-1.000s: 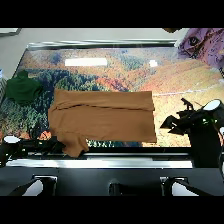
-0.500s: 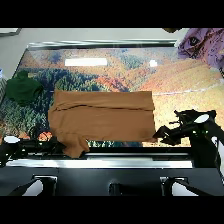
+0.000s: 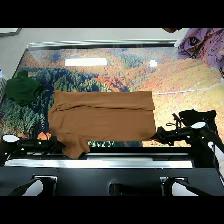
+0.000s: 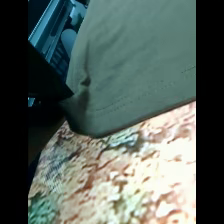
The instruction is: Fold the clothes and pants, and hang the long-sleeved shirts on hangers.
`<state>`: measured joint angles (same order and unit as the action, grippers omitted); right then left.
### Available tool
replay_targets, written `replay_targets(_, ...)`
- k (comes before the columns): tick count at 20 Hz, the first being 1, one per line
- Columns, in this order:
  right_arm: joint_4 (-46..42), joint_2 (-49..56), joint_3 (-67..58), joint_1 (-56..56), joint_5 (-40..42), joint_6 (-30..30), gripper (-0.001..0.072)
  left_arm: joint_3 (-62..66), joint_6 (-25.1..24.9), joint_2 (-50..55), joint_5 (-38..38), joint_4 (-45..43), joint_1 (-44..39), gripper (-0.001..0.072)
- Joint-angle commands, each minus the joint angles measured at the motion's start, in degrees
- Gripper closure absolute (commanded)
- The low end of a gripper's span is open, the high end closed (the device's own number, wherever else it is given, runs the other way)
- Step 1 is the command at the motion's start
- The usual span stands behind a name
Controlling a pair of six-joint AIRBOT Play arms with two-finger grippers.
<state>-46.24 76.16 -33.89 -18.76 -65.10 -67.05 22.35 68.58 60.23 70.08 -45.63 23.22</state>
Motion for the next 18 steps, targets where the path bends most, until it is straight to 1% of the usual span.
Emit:
replay_targets(1, 1.42, -1.31, 0.09, 0.02, -1.36, -1.9, 0.0679, 4.96, 4.92, -0.2, 3.58, -4.48, 0.04, 0.0686)
replay_targets(4, 0.02, -4.85, -1.14, 0.02, -6.58, -8.66, 0.068, 12.0, 15.23, -3.93, 9.4, -13.27, 0.04, 0.0686)
replay_targets(5, -1.2, -6.43, -1.7, 0.02, -8.41, -10.58, 0.068, 14.05, 17.86, -6.34, 11.37, -14.71, 0.02, 0.0686)
replay_targets(6, -2.6, -8.26, -2.27, 0.02, -10.45, -12.55, 0.068, 15.67, 19.19, -9.07, 13.42, -15.3, 0.02, 0.0687)
replay_targets(9, -8.48, -14.43, -2.56, 0.02, -16.94, -17.0, 0.068, 16.94, 21.09, -17.22, 19.67, -16.04, 0.02, 0.0686)
replay_targets(11, -13.46, -18.25, -2.56, 0.04, -21.7, -19.58, 0.068, 16.94, 23.65, -22.47, 22.93, -18.47, -0.09, 0.0686)
replay_targets(12, -14.78, -20.13, -2.56, 0.04, -23.32, -19.85, 0.068, 16.94, 23.65, -24.85, 23.58, -18.49, -0.09, 0.0686)
replay_targets(14, -14.56, -23.65, -2.58, 0.04, -24.68, -20.04, 0.068, 16.96, 24.02, -27.67, 24.0, -18.18, -0.15, 0.0688)
replay_targets(15, -13.73, -24.52, -2.58, 0.04, -24.9, -19.39, 0.0681, 16.96, 24.02, -27.76, 23.85, -17.62, -0.35, 0.0688)
replay_targets(16, -12.68, -24.57, -2.67, 0.13, -24.83, -17.31, 0.0681, 17.0, 23.89, -27.12, 22.86, -16.83, -0.76, 0.0688)
replay_targets(18, -13.25, -23.98, -4.02, 2.45, -21.97, -16.24, 0.0681, 17.38, 22.67, -24.41, 21.24, -15.63, -1.79, 0.0688)
